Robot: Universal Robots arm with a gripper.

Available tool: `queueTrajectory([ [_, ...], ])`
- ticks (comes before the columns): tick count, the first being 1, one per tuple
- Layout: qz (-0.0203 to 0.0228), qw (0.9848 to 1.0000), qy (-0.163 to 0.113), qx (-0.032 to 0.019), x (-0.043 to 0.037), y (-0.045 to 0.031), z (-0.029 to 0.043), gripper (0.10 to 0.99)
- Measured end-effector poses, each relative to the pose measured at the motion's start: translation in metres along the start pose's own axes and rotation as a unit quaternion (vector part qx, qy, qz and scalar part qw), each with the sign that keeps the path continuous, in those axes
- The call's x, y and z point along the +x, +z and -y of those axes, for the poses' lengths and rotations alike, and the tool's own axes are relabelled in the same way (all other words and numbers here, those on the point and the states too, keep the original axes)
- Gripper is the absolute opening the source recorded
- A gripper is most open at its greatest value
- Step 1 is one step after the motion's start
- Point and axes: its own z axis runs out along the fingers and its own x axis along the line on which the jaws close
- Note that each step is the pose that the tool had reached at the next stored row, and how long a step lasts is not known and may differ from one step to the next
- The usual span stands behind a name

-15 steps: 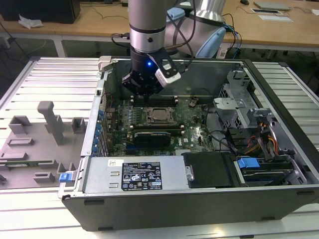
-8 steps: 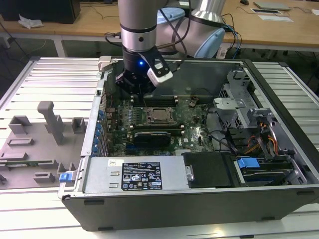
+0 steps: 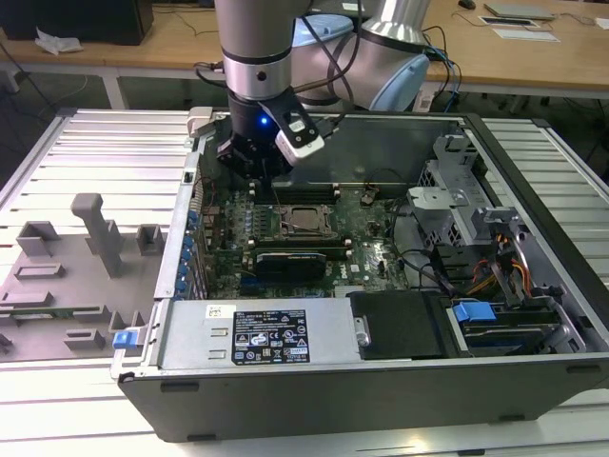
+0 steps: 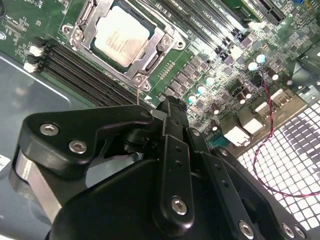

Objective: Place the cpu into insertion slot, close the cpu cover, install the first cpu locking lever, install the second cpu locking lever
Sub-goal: 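Install the first cpu locking lever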

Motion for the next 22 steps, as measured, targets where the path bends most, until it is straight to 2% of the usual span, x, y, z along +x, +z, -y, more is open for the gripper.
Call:
queueTrajectory([
  [4,0.0030,0.9999,0.000,-0.0107,0.0034,0.0009,-0.0004,0.106],
  [5,0.0044,0.9998,0.000,-0.0181,0.0046,0.0010,-0.0005,0.106],
  [7,0.0079,0.9993,0.001,-0.0363,0.0076,0.0011,-0.0009,0.106],
  [9,0.0103,0.9988,0.002,-0.0489,0.0094,0.0012,-0.0011,0.106],
  [10,0.0120,0.9982,0.002,-0.0583,0.0104,0.0012,-0.0012,0.106],
  [14,0.0159,0.9968,0.003,-0.0784,0.0112,0.0017,-0.0012,0.106],
  [15,0.0165,0.9965,0.003,-0.0818,0.0113,0.0021,-0.0012,0.106],
  [20,0.0148,0.9965,0.004,-0.0820,-0.0017,0.0036,0.0007,0.106],
  [22,0.0143,0.9965,0.004,-0.0820,-0.0040,0.0039,0.0011,0.106],
])
